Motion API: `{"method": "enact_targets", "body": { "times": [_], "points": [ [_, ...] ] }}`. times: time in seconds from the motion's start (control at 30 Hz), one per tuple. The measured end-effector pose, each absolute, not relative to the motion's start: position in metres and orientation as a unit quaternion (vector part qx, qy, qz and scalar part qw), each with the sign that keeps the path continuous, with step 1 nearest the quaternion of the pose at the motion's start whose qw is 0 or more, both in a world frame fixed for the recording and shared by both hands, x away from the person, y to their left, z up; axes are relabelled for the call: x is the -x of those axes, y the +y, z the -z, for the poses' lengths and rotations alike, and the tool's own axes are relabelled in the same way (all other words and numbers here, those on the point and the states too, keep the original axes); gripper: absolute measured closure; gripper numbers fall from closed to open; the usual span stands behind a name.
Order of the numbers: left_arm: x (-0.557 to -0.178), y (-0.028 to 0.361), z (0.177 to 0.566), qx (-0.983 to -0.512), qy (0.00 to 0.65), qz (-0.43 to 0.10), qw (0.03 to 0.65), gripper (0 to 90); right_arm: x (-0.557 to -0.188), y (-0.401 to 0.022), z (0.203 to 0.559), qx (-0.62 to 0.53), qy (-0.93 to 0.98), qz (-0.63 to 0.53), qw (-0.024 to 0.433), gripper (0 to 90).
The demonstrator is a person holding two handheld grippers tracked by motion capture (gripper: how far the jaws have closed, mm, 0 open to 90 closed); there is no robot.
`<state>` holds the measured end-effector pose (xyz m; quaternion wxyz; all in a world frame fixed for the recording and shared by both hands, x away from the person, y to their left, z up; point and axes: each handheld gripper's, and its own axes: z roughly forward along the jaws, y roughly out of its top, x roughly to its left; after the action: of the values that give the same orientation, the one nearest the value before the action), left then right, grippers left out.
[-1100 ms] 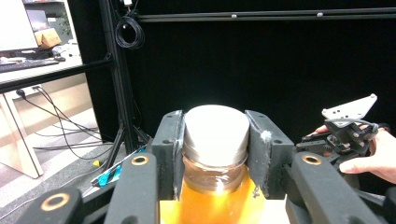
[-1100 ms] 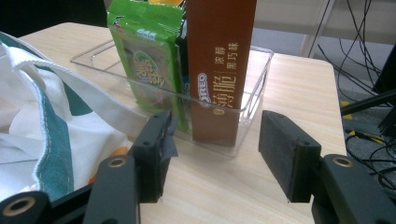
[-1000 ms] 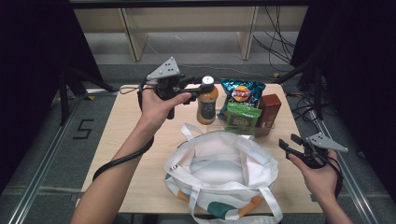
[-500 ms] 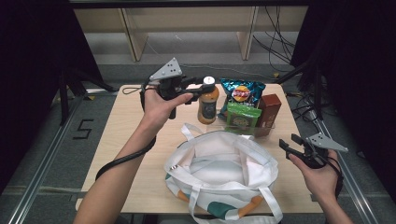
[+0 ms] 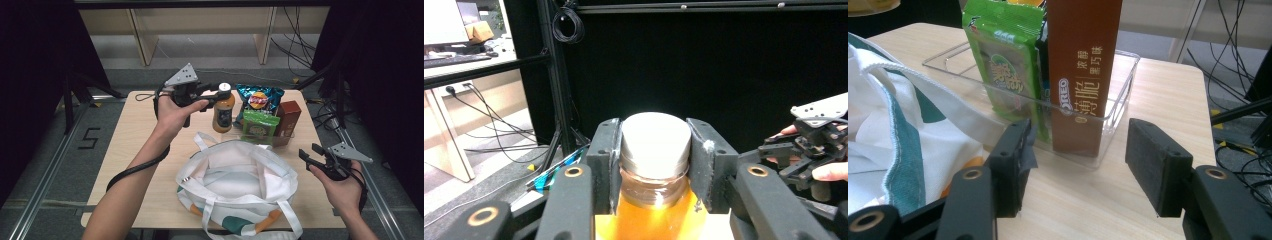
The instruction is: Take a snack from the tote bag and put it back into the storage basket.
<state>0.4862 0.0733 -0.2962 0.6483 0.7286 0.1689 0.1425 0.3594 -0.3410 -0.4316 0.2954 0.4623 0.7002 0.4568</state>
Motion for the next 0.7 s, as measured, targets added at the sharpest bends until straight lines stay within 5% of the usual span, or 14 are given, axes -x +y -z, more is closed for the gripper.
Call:
{"method": "enact_targets", "body": {
  "times": [0.7],
  "points": [
    [-0.499, 0.069, 0.303, -0.728, 0.163, -0.128, 0.654, 59.0, -0.360, -0.341, 0.432, -0.464, 0.700, -0.452, 0.301, 45.1]
  ]
}}
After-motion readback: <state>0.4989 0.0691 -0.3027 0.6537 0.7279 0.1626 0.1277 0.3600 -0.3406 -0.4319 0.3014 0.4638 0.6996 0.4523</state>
